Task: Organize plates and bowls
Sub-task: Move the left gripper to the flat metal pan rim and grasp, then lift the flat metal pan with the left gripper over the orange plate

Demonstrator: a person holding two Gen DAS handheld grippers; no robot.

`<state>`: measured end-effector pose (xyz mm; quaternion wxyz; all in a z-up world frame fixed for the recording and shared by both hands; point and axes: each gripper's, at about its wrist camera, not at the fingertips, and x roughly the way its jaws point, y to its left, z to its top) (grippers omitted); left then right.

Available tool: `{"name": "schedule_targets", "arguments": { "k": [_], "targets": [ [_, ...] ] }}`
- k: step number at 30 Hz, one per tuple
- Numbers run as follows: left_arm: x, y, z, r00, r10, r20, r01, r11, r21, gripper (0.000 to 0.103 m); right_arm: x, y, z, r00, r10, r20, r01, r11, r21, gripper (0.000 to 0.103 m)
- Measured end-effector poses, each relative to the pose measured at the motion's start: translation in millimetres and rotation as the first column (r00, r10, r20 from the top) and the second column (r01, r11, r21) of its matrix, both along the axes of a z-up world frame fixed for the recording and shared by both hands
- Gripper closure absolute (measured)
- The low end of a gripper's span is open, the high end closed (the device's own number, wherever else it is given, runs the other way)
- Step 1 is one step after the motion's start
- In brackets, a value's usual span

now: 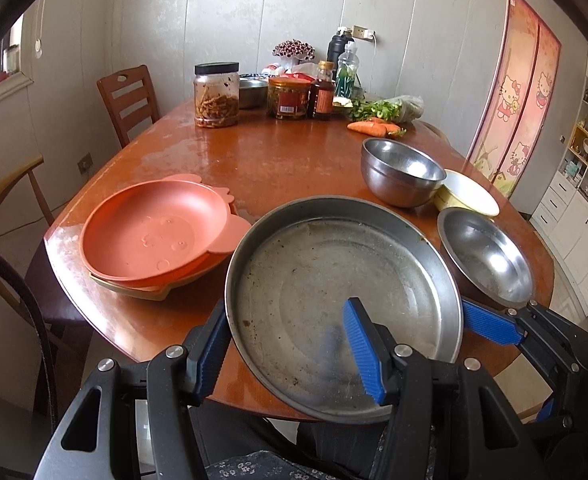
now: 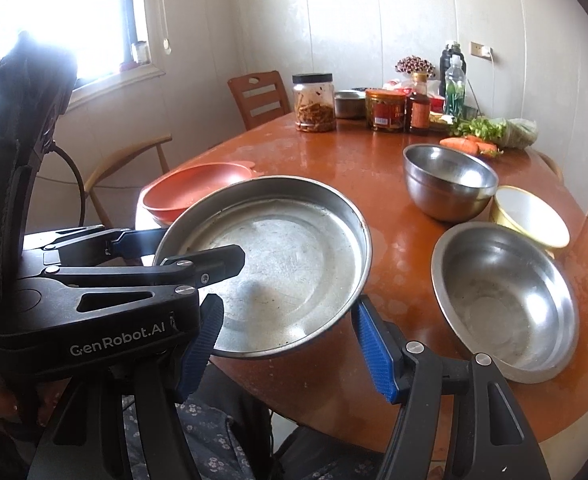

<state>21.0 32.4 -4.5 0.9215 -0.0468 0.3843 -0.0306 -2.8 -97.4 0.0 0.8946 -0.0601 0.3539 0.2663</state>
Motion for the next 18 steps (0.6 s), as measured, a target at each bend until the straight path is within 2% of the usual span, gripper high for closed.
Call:
{"name": "schedule_targets", "arguments": {
  "k": [10,18],
  "targets": [
    [-1.2,10.6,11.9,0.999,0.026,0.034,-0.026,1.000,0.001,0.047,4.5,11.1,10.5,0.999,0.022,0.038,-0.022,1.000,-0.005,0.034],
    [5.1,35.1,23.4,0.996,0.066,0.065,-0.066,0.998,-0.003,0.047,17.4,34.8,21.0,0.996,0.052,0.073,-0.052,0.999,-0.005,0.034]
  ]
}}
